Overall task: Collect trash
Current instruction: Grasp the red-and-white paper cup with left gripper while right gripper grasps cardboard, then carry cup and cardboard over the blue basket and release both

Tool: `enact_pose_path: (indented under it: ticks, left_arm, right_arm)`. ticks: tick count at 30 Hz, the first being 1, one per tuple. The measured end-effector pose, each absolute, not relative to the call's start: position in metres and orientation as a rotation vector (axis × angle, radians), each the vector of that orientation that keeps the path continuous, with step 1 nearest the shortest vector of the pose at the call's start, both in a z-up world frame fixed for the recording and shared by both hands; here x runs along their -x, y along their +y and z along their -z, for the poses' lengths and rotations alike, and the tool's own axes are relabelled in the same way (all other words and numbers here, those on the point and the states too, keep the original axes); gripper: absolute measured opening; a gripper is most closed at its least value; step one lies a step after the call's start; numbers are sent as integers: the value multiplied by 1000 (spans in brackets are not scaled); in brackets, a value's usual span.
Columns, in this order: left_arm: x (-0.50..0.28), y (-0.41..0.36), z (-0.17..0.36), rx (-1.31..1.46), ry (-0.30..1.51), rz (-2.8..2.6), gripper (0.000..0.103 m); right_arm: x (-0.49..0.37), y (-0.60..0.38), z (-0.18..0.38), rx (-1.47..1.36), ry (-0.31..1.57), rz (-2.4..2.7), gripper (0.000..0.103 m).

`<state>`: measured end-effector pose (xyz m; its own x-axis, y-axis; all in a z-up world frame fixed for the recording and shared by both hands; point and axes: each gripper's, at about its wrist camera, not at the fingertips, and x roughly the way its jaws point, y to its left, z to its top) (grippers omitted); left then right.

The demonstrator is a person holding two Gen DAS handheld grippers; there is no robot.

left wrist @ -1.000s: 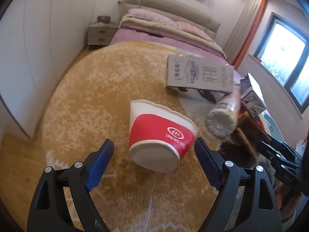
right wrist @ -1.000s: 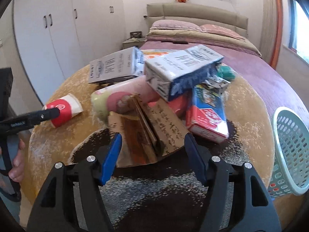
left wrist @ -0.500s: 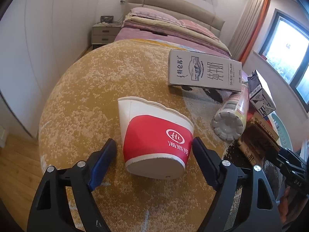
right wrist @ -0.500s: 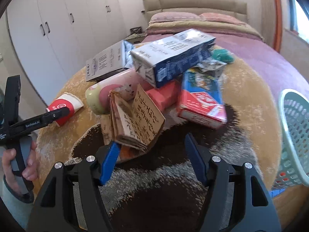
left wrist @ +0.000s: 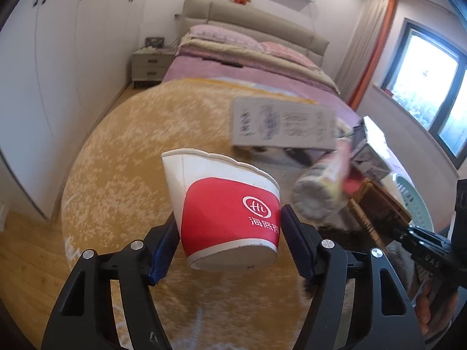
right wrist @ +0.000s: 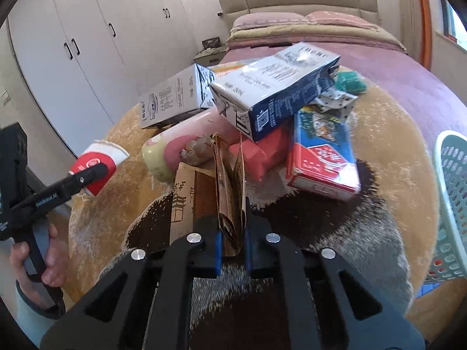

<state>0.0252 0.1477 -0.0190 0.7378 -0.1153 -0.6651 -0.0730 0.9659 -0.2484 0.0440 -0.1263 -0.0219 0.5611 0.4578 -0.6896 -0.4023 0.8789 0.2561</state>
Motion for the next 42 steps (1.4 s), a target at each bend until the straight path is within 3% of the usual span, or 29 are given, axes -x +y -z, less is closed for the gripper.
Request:
enact_pose_path:
  ticks: [12, 25, 31, 42]
  left_arm:
    - [-24, 66, -30, 176, 651, 210, 65]
    - [-86, -99, -37, 52, 696, 519, 65]
    - [-125, -178, -20, 10, 787, 658, 65]
    - [-171, -255, 44, 40, 988, 780, 66]
  right_arm:
    - [-13, -188, -19, -96, 707, -432, 8]
    - [-28, -333, -23, -227, 640, -77, 8]
    - [-56, -407, 21, -361, 820, 129, 8]
    - [-60, -446, 62, -370, 904, 277, 9]
